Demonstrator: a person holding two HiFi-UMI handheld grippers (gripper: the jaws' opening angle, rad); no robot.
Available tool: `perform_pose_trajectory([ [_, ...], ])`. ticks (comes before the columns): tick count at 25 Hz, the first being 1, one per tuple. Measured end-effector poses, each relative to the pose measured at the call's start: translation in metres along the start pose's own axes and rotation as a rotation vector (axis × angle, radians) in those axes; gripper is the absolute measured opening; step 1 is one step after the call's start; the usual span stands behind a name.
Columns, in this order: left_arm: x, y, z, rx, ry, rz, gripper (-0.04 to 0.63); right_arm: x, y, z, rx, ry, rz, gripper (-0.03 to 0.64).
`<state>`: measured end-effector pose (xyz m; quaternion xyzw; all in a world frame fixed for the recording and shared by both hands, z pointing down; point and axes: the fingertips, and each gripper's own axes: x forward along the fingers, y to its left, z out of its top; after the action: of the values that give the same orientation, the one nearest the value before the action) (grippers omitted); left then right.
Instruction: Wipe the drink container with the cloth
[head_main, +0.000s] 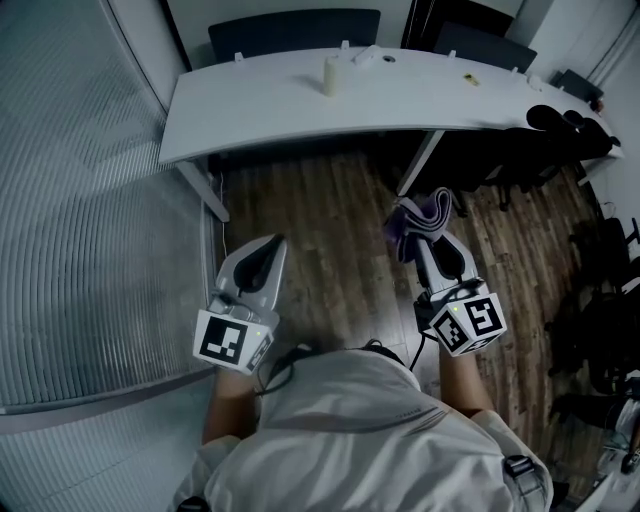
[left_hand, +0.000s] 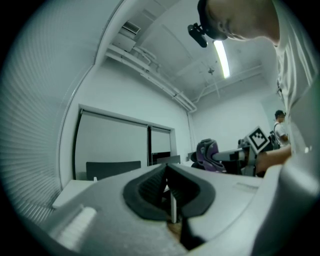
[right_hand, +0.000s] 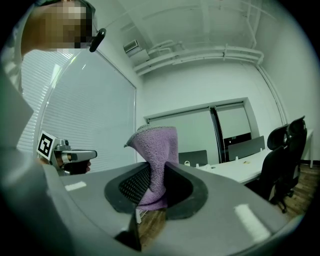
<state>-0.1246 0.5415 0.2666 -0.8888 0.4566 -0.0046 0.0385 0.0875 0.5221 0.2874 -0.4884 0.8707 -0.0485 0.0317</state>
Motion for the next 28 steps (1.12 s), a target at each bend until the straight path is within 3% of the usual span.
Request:
perform_pose_trajectory([
  [6,-0.019,0.026,-0.016,-0.03,0.012,-0.018,0.003,0.013,0.025,-0.011,0.008,0.039,-0.026,0.084],
  [12,-0.018,0.048,-0.026,-0.049,0.009,-0.016,0.004,0.036,0.038,-0.021,-0.006,0.063,0.003,0.084],
  [20,0.019,0.083,-0.036,-0.054,0.045,0.012,0.005,0.095,-0.002,-0.033,0.052,0.065,0.027,0.084],
  [28,0.112,0.128,-0.036,-0.037,0.056,0.043,0.005,0.181,-0.069,-0.031,0.075,0.064,0.069,0.084],
])
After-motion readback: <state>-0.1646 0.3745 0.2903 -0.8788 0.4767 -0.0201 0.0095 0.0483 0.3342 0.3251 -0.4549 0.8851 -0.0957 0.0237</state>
